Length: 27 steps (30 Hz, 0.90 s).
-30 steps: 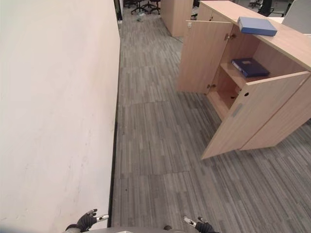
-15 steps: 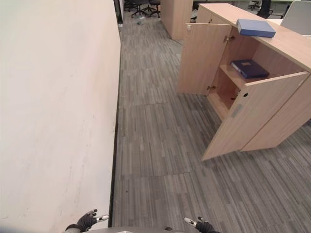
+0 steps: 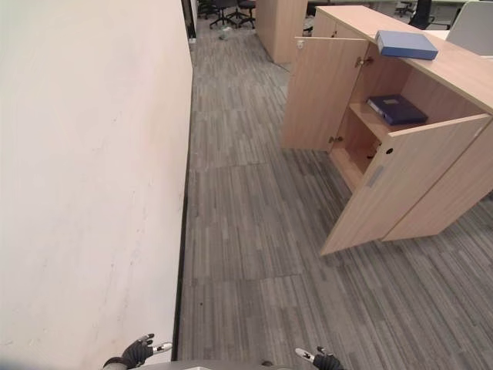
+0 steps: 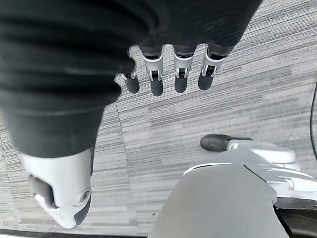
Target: Put the empty folder in the office cabinet
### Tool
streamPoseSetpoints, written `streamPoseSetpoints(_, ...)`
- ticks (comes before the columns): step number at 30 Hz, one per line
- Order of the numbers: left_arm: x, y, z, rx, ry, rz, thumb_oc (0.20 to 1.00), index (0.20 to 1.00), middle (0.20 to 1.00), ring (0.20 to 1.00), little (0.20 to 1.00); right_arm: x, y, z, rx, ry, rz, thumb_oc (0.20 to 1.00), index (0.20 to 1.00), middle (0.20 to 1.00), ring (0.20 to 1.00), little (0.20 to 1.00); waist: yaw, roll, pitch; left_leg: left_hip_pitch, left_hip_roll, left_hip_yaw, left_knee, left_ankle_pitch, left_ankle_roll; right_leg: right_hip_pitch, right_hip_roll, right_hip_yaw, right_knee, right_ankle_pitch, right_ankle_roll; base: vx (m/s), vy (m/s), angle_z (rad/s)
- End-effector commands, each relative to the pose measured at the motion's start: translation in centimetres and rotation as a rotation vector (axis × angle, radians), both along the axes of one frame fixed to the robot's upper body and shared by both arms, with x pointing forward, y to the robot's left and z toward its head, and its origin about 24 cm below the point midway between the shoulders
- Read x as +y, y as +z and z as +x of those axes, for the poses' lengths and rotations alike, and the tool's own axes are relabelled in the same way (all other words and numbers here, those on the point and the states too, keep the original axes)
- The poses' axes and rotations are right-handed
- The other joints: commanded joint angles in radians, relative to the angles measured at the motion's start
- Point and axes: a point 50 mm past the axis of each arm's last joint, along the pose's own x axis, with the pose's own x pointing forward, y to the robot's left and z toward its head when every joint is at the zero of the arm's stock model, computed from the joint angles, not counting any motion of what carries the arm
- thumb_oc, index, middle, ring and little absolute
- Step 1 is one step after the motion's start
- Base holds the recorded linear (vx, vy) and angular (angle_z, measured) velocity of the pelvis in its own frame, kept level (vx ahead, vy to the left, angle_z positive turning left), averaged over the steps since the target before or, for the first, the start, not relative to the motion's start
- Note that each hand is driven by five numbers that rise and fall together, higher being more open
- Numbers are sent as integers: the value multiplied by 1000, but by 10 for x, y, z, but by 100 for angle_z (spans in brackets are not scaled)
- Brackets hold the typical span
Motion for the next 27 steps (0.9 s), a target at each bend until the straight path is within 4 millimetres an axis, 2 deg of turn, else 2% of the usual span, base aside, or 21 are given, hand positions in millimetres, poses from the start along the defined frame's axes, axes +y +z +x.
streamPoseSetpoints(1,5,6,23,-59,-4,15,1000,1000,1000,1000,1000,-19,6,14,-28,-26,-46,1000,1000,1000,1000,1000,-1,0,33,-26,169,-6,44,22,-119,3,-61,41,86,-123,90,-25,-61,4)
streamPoseSetpoints(4,4,9,33,-92,1,6,1000,1000,1000,1000,1000,-24,9,16,-47,-56,-54,1000,1000,1000,1000,1000,-12,-9,63,-126,195,2,198,24,-153,-1,-52,29,111,-145,64,-49,-96,9)
streamPoseSetpoints(5,4,9,33,-92,1,6,1000,1000,1000,1000,1000,-24,9,16,-48,-56,-54,1000,1000,1000,1000,1000,-13,-8,62,-130,195,0,203,22,-153,-3,-51,28,112,-146,64,-26,-68,17)
streamPoseSetpoints(7,3,10,36,-106,14,-1,1000,1000,1000,1000,1000,-29,10,16,-52,-76,-65,1000,1000,1000,1000,1000,-19,-12,82,-206,207,-4,352,73,-176,4,-45,27,126,-152,43,2,-88,27)
streamPoseSetpoints(8,3,10,35,-103,26,-1,1000,1000,1000,1000,1000,-32,11,15,-49,-92,-70,1000,1000,1000,1000,1000,-18,-21,98,-260,215,-4,463,123,-175,20,-47,28,126,-157,29,90,-88,22)
streamPoseSetpoints(9,4,10,34,-99,35,0,1000,1000,1000,1000,1000,-34,11,13,-42,-104,-72,1000,1000,1000,1000,1000,-19,-19,99,-282,227,9,470,144,-169,32,-45,25,123,-166,26,159,-49,14)
streamPoseSetpoints(10,3,9,33,-98,36,-3,1000,1000,1000,1000,1000,-36,11,11,-38,-113,-75,1000,1000,1000,1000,1000,-16,-19,98,-306,239,26,444,153,-166,46,-46,22,115,-175,28,189,24,17)
streamPoseSetpoints(12,3,8,32,-89,32,-3,1000,1000,1000,1000,1000,-37,11,8,-25,-114,-79,1000,1000,1000,1000,1000,-4,-23,91,-338,245,45,368,131,-153,68,-53,27,101,-189,36,235,66,16)
streamPoseSetpoints(15,0,8,32,-88,22,-7,1000,1000,1000,1000,1000,-36,10,10,-26,-122,-78,1000,1000,1000,1000,1000,33,-14,94,-397,237,8,184,179,-149,100,-46,42,99,-225,48,293,100,11)
streamPoseSetpoints(17,-1,8,33,-91,23,-7,1000,1000,1000,1000,1000,-35,11,12,-32,-120,-77,1000,1000,1000,1000,1000,42,-21,97,-413,232,2,131,183,-148,112,-53,49,106,-245,51,205,53,8)
streamPoseSetpoints(19,1,8,33,-93,37,-8,1000,1000,1000,1000,1000,-33,11,19,-48,-117,-72,1000,1000,1000,1000,1000,72,-25,98,-471,234,-8,48,191,-148,159,-52,91,119,-290,55,334,108,-23)
streamPoseSetpoints(24,9,5,17,-48,74,1,1000,1000,1000,1000,1000,-29,10,21,-44,-103,-61,1000,1000,1000,1000,1000,105,-29,67,-491,242,-3,45,221,-147,210,-70,143,123,-332,71,355,183,-74)
streamPoseSetpoints(26,15,5,13,-34,78,16,1000,1000,1000,1000,1000,-26,8,18,-29,-87,-54,1000,1000,1000,1000,1000,115,-35,38,-498,237,5,74,273,-144,216,-95,154,143,-343,88,473,353,48)
streamPoseSetpoints(27,18,6,13,-31,74,24,1000,1000,1000,1000,1000,-23,8,18,-28,-86,-46,1000,1000,1000,1000,1000,119,-46,24,-499,226,11,88,277,-137,208,-110,153,158,-330,103,544,429,15)
